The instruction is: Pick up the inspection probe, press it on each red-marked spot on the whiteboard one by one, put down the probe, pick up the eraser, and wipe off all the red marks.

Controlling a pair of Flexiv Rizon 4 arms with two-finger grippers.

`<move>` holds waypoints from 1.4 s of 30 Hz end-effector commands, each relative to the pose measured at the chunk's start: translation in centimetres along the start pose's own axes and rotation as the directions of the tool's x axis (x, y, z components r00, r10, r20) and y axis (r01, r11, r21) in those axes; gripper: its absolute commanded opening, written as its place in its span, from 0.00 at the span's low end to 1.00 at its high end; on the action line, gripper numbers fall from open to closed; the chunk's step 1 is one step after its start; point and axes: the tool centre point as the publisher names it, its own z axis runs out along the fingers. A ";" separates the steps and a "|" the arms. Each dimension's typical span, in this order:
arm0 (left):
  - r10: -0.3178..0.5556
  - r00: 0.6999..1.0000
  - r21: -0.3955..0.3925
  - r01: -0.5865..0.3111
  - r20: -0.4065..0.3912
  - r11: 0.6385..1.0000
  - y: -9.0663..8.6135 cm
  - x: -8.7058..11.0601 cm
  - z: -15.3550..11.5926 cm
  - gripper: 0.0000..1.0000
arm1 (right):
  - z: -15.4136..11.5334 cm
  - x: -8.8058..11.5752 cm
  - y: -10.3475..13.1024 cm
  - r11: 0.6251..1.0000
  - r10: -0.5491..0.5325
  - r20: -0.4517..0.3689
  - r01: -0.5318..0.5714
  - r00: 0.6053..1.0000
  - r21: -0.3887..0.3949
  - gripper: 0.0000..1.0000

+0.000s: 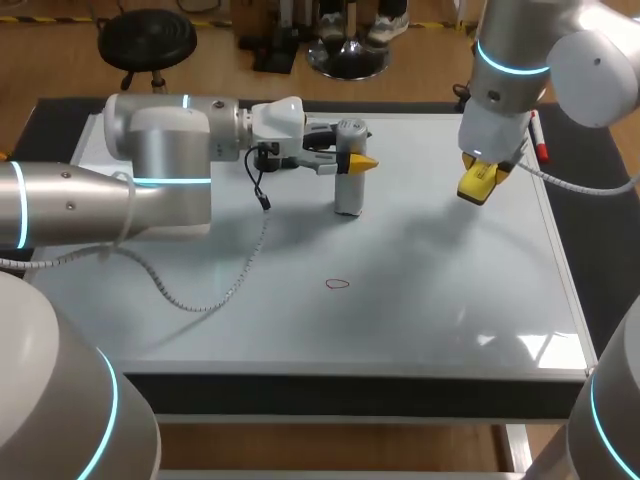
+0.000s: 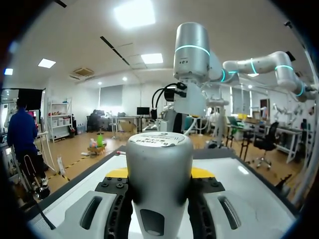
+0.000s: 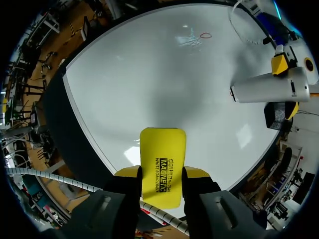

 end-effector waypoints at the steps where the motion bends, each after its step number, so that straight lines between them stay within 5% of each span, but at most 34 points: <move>1: -0.001 1.000 -0.004 0.001 0.002 1.000 0.0 -0.1 -0.2 0.00 | 0.0 0.0 -0.1 1.000 -0.001 -0.002 0.001 1.000 0.002 0.00; 15: 0.003 1.000 -0.011 -0.003 -0.027 1.000 -2.5 -0.6 -1.6 0.00 | 0.0 0.0 -0.1 1.000 -0.001 -0.002 0.001 1.000 0.002 0.00; 42: 0.058 0.986 -0.011 -0.060 -0.157 0.998 -9.6 -6.6 -2.0 0.00 | 0.0 0.0 -0.1 1.000 -0.001 -0.002 0.001 1.000 0.002 0.00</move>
